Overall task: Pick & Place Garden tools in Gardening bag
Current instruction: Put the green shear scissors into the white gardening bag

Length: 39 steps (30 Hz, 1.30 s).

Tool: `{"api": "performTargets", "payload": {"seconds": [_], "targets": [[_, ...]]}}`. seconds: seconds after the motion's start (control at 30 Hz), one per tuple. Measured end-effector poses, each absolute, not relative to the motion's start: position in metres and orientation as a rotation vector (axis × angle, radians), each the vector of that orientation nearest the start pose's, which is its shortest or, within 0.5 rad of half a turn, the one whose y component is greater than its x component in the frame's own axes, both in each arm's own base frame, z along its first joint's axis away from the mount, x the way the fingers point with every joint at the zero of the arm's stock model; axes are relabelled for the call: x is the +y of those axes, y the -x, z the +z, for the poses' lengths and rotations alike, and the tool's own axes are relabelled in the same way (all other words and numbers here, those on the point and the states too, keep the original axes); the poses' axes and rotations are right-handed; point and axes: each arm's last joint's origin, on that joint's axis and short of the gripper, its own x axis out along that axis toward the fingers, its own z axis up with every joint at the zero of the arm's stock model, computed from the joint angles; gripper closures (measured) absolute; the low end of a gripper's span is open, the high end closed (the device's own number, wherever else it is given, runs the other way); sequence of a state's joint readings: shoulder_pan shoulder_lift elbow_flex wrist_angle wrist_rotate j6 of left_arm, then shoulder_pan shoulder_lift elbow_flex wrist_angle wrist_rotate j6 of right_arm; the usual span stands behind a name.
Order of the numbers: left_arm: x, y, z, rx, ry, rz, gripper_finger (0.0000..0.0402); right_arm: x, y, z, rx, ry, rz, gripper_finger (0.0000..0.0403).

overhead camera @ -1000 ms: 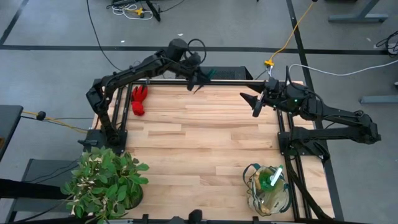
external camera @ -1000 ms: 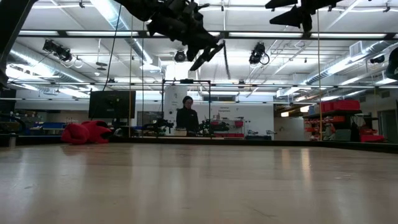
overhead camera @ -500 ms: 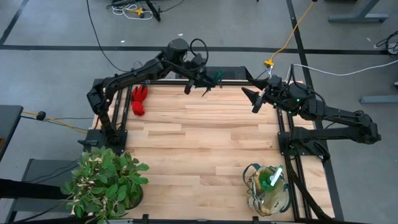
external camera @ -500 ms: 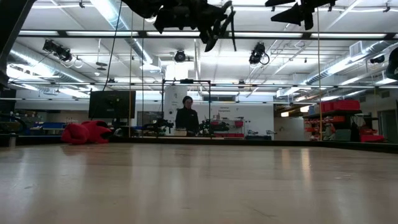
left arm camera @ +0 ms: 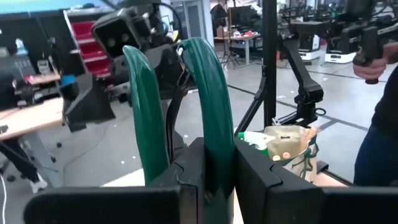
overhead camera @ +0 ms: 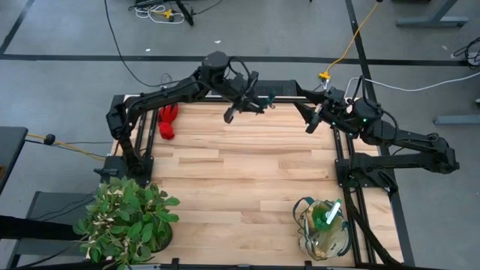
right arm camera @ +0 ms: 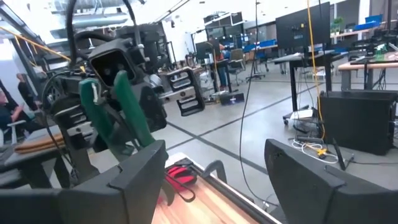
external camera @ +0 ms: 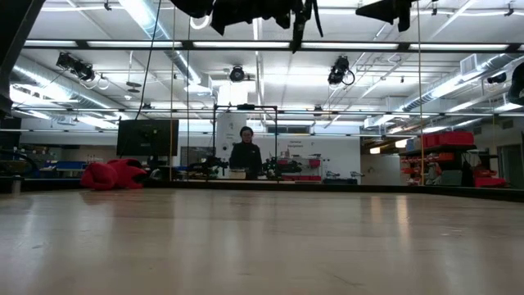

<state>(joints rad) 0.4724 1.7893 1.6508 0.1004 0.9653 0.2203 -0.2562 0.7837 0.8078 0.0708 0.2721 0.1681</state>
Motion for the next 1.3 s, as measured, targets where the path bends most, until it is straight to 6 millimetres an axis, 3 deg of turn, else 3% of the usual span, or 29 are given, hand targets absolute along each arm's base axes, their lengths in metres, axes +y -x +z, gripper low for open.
{"api": "performTargets", "payload": {"seconds": [0.33,0.87,1.3], "targets": [[0.165,-0.379,0.384,-0.043,-0.255,-0.474,0.0338,-0.051,-0.168,0.37,-0.195,-0.146,-0.461,0.0126],[0.163,-0.382,0.383,-0.03,-0.252,-0.434,0.0338,-0.062,-0.219,0.36,-0.293,-0.161,-0.393,0.0126],[0.162,-0.383,0.376,0.039,-0.209,-0.387,0.0339,-0.063,-0.219,0.366,-0.378,-0.158,-0.421,0.0126]]}}
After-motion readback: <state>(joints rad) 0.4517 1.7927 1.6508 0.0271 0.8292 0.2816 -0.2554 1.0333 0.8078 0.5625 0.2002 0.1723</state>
